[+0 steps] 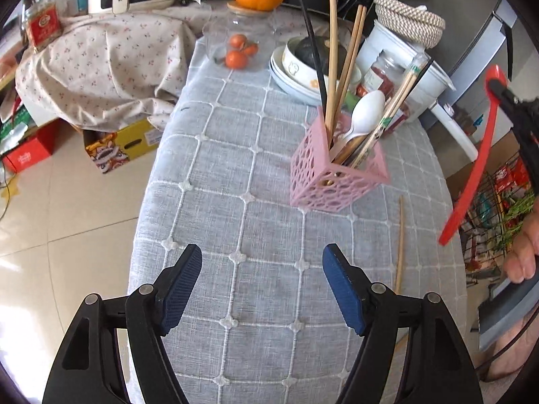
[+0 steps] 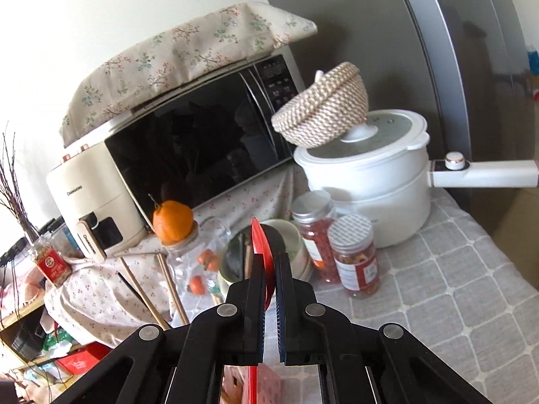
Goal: Organize utensils
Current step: 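Release the white spoon into the pink basket with left while right lifts the red spoon, then lower the red spoon into the pink basket and open the right gripper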
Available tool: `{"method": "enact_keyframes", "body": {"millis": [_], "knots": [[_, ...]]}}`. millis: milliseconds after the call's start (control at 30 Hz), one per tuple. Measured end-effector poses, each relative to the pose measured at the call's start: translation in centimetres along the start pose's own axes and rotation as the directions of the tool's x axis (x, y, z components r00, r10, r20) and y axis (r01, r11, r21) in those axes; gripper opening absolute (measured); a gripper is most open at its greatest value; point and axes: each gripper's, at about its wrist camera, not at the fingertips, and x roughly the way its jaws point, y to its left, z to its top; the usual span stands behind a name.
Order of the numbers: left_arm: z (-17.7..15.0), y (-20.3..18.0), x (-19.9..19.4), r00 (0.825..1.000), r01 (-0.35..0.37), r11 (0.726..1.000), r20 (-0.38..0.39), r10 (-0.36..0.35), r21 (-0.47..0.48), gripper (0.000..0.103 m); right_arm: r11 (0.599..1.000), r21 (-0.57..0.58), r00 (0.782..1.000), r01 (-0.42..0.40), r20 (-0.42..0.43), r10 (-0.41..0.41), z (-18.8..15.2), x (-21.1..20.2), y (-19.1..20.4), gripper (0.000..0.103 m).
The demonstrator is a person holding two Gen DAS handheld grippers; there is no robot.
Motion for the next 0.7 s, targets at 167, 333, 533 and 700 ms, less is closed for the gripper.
{"method": "enact_keyframes", "body": {"millis": [167, 333, 533, 700], "knots": [[0.0, 0.4, 0.7, 0.997, -0.082, 0.994, -0.002, 0.083, 0.077, 0.077, 0.999, -0.052, 0.995, 0.016, 0.097, -0.011, -0.3, 1.9, 3.8, 0.003], [-0.5, 1.3, 2.2, 0.995, -0.064, 0.993, -0.066, 0.07, 0.1, 0.077, 0.996, -0.076, 0.982, 0.041, 0.185, -0.026, -0.5, 3.7, 5.9, 0.003], [-0.1, 2.2, 2.5, 0.995, -0.066, 0.994, -0.069, 0.072, 0.082, 0.077, 0.989, -0.086, 0.959, 0.12, 0.269, -0.093, -1.9, 4.7, 6.2, 0.004], [0.2, 2.1, 2.6, 0.995, -0.074, 0.994, -0.06, 0.079, 0.082, 0.077, 0.986, -0.08, 0.958, 0.146, 0.258, -0.121, -3.5, 5.8, 5.9, 0.004]]}}
